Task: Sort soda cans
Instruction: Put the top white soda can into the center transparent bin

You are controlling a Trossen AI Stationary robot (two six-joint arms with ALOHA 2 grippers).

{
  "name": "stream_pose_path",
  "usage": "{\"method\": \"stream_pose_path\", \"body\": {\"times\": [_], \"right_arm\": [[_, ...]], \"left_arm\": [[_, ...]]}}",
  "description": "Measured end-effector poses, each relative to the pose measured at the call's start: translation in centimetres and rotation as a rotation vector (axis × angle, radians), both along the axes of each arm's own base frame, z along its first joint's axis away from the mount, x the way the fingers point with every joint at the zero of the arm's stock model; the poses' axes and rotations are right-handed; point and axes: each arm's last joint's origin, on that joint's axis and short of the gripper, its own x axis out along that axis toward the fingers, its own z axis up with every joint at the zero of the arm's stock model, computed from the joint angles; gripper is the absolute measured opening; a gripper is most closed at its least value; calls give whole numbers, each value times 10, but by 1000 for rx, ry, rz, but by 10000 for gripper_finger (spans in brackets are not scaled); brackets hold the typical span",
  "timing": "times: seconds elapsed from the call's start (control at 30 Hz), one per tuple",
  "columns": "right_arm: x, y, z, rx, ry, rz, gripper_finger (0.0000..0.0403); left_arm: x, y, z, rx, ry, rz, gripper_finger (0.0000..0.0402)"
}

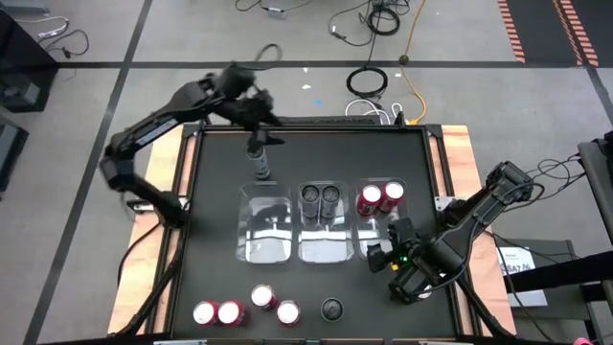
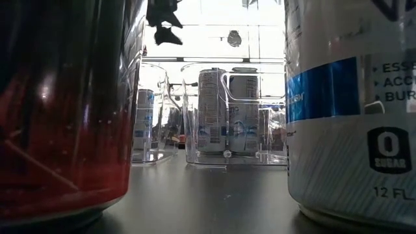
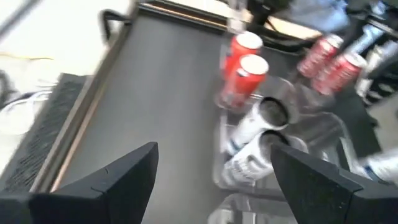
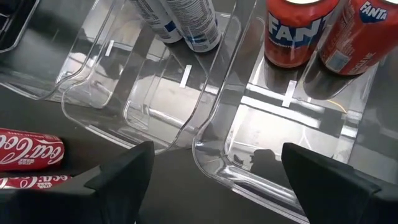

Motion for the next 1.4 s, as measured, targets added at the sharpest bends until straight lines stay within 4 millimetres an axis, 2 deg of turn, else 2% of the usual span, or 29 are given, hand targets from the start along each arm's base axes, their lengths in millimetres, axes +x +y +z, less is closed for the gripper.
{"method": "stream_pose_path", "body": {"times": [0.23, 0.3, 0.4, 0.63, 0.83, 1.13, 1.4], "right_arm": [[0, 0, 0, -6, 2, 4, 345], [0, 0, 0, -10, 5, 5, 345], [-1, -1, 0, -13, 7, 5, 345], [-1, -2, 0, -24, 16, 5, 345], [-2, -2, 0, -28, 19, 11, 345], [-2, -2, 0, -117, 97, 181, 345], [1, -5, 0, -125, 105, 182, 345]], "left_arm": [[-70, -9, -24, 84, -30, 287, 320], [-84, -12, -34, 105, -9, 373, 320], [-95, -15, -50, 102, 16, 440, 320], [-95, -12, -72, 21, 78, 564, 320], [-89, -6, -80, -9, 103, 571, 320], [-82, 2, -91, -43, 147, 563, 320], [-78, 5, -97, -69, 160, 544, 320]]}}
